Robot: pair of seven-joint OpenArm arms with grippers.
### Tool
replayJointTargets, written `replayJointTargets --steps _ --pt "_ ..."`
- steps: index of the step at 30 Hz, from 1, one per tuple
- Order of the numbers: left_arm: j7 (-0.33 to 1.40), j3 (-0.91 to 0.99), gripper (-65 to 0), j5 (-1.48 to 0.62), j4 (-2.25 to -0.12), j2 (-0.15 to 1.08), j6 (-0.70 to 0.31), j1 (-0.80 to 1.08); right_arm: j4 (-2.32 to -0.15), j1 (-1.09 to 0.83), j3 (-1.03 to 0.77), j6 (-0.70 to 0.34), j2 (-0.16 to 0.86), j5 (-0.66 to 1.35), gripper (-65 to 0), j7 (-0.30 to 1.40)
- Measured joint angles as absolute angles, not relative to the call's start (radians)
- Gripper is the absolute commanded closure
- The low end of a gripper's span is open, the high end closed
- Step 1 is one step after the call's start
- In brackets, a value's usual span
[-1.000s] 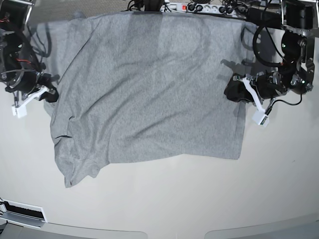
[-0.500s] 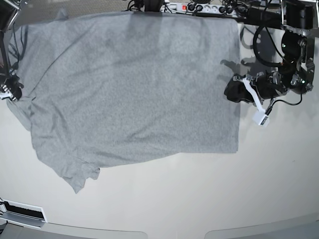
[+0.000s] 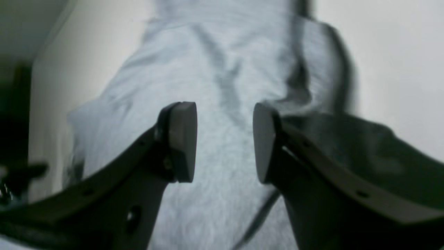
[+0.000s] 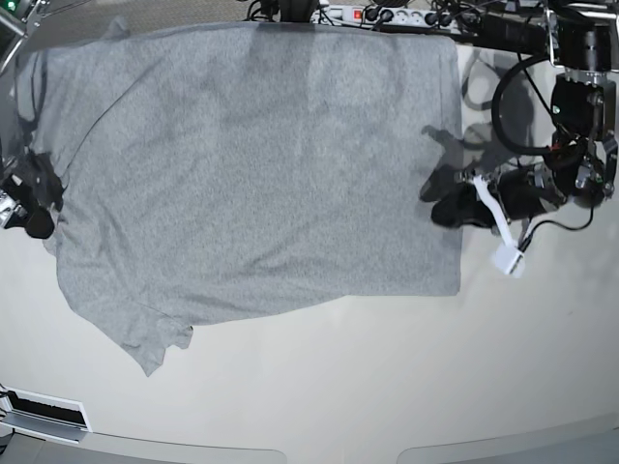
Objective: Layout the t-shirt on the table in an organized manner, then fold the t-shirt properly
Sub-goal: 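Grasp the shirt with the left gripper and pull it toward the hem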
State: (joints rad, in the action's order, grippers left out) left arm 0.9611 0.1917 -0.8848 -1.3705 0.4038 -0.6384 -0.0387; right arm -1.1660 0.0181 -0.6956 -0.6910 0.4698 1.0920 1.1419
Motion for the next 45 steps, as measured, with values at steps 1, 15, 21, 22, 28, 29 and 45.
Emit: replayJointTargets --steps 1,15,21,22,28,29,45 --pt "0.974 0.192 0.0 -0.908 -1.377 0.401 -0.665 -0.039 -1.187 0.017 -0.697 -0.691 0.477 1.116 -27.6 1.176" --pt "0.831 -0.088 0.0 -0.568 -1.37 0.296 -0.602 0.003 -1.224 -0.111 -0.451 -0.693 0.471 1.079 0.0 1.206" --pt "0.644 -0.249 0.0 -0.392 -1.279 0.297 -0.503 -0.026 -1.223 -0.154 -0.326 -0.693 0.471 0.73 0.0 0.994" --pt "0.615 -0.265 0.0 -0.384 -1.248 0.296 -0.505 -0.039 -1.223 -0.147 -0.307 -0.693 0.474 0.691 0.0 0.967" --pt "0.38 -0.289 0.0 -0.393 -0.954 0.278 -0.566 -0.164 -1.224 -0.146 -0.283 -0.693 0.475 0.646 0.0 0.882" --pt "0.347 -0.289 0.0 -0.385 -0.904 0.277 -0.574 -0.195 -1.224 -0.141 -0.283 -0.693 0.474 0.64 0.0 0.87" --pt "0.499 -0.286 0.0 -0.391 -0.685 0.403 -0.567 -0.49 -1.223 0.072 -0.28 -0.691 0.402 0.646 0.0 0.787"
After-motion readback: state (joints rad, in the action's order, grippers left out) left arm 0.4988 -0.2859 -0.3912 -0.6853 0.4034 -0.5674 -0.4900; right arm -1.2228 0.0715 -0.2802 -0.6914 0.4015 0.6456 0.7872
